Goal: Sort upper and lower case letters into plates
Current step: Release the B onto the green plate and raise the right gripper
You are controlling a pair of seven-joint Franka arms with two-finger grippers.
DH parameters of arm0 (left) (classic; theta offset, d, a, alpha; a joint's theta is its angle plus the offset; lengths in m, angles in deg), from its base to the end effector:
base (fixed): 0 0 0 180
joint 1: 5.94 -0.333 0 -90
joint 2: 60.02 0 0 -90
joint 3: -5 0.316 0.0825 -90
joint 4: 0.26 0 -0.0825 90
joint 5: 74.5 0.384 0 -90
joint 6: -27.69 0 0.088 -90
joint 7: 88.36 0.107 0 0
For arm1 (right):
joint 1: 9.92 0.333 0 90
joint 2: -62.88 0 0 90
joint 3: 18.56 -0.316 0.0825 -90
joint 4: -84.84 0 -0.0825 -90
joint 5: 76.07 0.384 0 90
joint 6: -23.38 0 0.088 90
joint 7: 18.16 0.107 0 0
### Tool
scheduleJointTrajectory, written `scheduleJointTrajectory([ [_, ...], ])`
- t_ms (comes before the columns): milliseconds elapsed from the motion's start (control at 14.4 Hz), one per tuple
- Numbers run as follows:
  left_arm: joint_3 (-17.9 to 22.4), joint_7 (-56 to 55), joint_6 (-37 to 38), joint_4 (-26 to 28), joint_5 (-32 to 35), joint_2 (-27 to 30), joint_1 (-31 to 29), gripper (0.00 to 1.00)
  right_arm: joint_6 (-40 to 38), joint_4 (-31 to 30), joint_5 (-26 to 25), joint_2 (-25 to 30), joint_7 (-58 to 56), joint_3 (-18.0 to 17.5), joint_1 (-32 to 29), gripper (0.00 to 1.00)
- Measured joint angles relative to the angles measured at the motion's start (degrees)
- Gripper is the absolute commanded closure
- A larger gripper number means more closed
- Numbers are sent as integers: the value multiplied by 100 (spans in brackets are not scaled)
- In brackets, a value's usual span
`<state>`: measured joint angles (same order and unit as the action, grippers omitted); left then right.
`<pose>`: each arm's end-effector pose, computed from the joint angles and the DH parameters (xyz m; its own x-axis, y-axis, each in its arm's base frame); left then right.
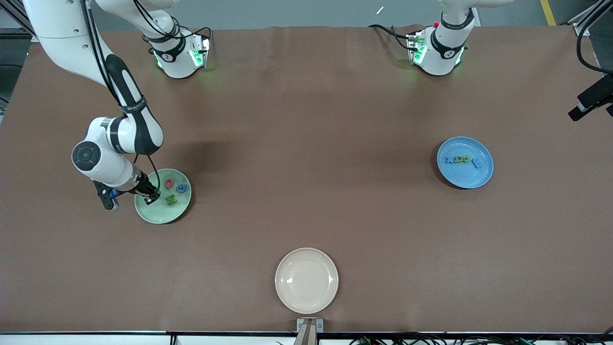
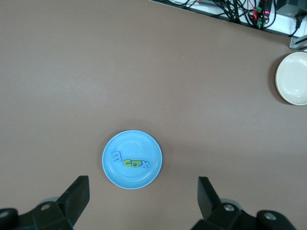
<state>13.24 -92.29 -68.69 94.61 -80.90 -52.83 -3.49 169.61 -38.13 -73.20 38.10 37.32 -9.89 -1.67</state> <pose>0.5241 0.0477 0.6624 0.9735 0.1810 0.1399 0.1617 -0.9770 0.1391 0.5678 -0.0056 0.1981 0.5367 -0.8436 0.0185 -0.8435 -0.5358 0.0371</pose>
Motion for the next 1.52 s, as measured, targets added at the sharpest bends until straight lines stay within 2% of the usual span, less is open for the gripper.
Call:
scheduleJointTrajectory([
  [139, -69, 0, -95, -49, 0, -160, 26, 1, 13, -1, 0, 0, 0, -5, 0, 93],
  [346, -141, 38, -238, -194, 115, -503, 54, 1, 18, -1, 0, -30, 0, -6, -1, 91],
  [416, -204, 39, -249, -236, 131, -564, 55, 1, 25, 0, 3, -52, 1, -8, -1, 87],
  [485, -265, 39, -249, -275, 137, -593, 57, 1, 35, 1, 4, -72, 3, -10, -1, 61],
  [554, -301, 38, -249, -305, 146, -598, 58, 0, 39, 4, 4, -87, 4, -16, -1, 17],
  [624, -311, 39, -249, -332, 153, -597, 57, 1, 39, 7, 4, -98, 6, -27, 0, 0],
  [901, -294, 39, -248, -371, 167, -596, 16, 1, -217, 149, 5, -85, 6, -65, 0, 0],
  [1316, -293, 41, -247, -375, 468, -595, 26, 1, -2749, 1460, 7, 209, -190, -200, 7, 0],
  [1524, -301, 221, -237, -379, 541, -593, 28, 1, -3955, 2138, 16, 362, -1146, -230, 6, 0],
])
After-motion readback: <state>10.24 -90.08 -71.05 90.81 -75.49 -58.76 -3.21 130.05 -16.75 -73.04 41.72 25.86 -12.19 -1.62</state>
